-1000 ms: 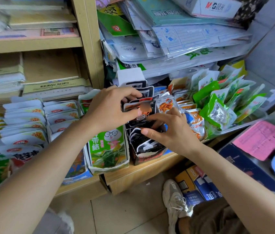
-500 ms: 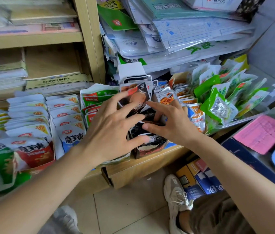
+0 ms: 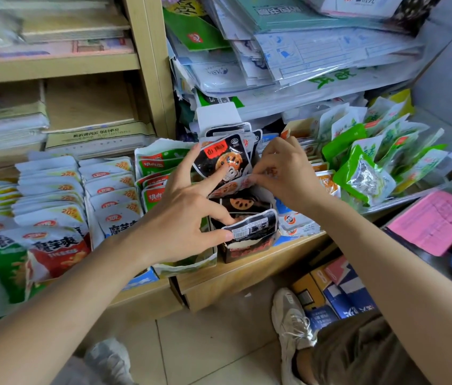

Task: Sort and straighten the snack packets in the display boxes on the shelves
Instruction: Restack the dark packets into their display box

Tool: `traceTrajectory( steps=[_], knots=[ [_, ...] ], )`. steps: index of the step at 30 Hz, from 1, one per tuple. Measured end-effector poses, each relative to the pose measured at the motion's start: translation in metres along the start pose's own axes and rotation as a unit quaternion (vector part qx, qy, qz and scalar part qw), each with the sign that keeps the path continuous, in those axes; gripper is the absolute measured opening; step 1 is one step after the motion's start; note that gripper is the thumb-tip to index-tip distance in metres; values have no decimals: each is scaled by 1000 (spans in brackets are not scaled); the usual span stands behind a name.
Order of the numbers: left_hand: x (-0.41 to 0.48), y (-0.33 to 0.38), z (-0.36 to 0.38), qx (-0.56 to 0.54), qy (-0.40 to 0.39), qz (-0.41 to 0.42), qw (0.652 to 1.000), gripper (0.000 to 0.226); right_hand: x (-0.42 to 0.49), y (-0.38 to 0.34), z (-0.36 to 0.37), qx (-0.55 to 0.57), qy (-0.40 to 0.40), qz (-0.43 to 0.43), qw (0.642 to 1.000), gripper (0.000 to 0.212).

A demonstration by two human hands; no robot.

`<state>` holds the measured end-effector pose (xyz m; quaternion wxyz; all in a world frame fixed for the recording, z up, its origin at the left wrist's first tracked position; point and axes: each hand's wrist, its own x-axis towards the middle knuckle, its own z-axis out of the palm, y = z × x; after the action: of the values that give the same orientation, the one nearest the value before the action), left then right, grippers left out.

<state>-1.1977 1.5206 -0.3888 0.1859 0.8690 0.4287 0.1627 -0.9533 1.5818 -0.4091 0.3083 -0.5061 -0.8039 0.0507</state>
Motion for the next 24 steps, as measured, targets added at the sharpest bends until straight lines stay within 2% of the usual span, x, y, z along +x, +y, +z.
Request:
traceTrajectory(
  steps=[5, 9, 12, 15, 18, 21, 24],
  knots=[
    [1, -7, 3, 4, 55, 6, 998, 21, 8, -13, -8, 80, 41, 110, 990, 15],
    [1, -8, 7, 1, 74, -3, 997, 27, 13, -19, -16, 99, 81, 128, 984, 22],
    [4, -8, 6, -31, 106, -2, 994, 29, 15, -23, -14, 112, 100, 137, 979, 20],
    [10, -8, -1, -61, 140, 15, 988, 55, 15, -30, -8, 126, 109, 129, 978, 16],
    [15, -9, 1, -17, 107, 50, 993, 71, 18, -34, -6, 193, 100, 151, 964, 10],
    [19, -11, 8, 68, 60, 30, 995, 70, 21, -35, -9, 313, 77, 200, 925, 5],
    [17, -12, 8, 86, 21, 13, 996, 63, 14, -32, -17, 381, 50, 201, 901, 12]
  ],
)
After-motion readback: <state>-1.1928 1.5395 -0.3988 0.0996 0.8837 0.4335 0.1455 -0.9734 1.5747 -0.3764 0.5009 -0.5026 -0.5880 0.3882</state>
